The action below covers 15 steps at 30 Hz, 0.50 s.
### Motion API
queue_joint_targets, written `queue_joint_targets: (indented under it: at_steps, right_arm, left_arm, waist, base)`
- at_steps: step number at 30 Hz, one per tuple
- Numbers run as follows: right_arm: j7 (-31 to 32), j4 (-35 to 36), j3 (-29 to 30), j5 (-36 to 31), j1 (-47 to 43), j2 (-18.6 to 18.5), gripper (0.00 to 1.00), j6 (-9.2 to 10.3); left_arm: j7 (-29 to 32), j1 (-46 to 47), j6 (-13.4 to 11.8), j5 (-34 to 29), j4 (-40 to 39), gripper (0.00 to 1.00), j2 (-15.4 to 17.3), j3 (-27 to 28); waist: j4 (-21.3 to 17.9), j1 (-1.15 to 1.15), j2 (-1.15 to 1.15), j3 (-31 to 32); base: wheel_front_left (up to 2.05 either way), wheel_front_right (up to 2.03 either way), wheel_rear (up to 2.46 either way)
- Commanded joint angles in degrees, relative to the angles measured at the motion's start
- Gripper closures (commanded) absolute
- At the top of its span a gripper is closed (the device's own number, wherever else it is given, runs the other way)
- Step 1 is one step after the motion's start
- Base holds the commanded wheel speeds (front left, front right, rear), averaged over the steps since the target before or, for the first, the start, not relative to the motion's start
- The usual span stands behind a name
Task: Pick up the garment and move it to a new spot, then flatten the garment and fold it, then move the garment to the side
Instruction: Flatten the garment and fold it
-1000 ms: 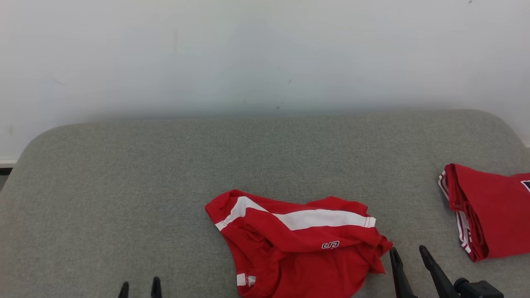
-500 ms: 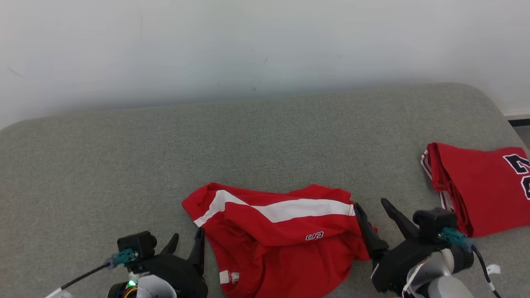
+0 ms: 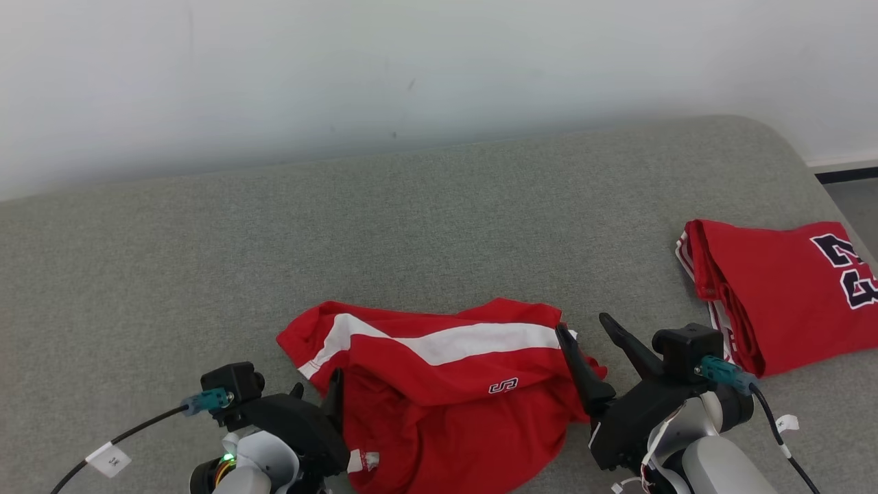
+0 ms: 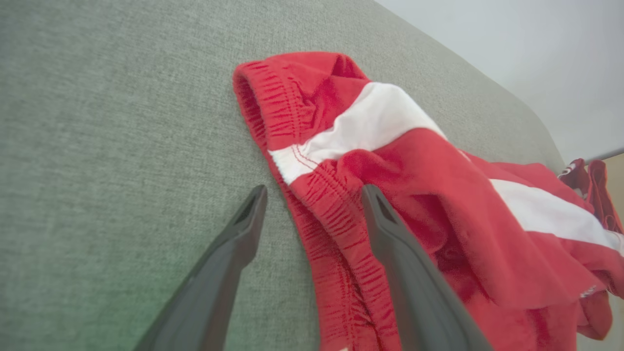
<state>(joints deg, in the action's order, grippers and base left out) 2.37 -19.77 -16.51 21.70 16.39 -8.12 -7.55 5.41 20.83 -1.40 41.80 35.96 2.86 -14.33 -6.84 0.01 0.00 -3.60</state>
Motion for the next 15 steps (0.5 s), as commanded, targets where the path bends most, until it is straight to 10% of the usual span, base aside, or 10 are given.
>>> queue_joint_targets:
  at_steps: [1,15]
  right_arm:
    - [-0.6,-0.4,-0.3,0.5,0.3,-0.3,0.00,0.15]
    - [-2.3,-1.0,-1.4,1.2,0.9,-1.3,0.00,0.15]
  left_arm:
    - [0.0,1.2,-0.5,0.1,0.6,0.00,0.0,-0.1]
    - [-1.3,4.4,-0.7,2.6,4.2,0.00,0.4,0.7]
  waist:
    - [-0.4,-0.01,0.00,-0.1]
    - [-1.7,-0.01,0.00,-0.8]
  base:
    - [0.00,0.00,0.00]
    - [0.00,0.00,0.00]
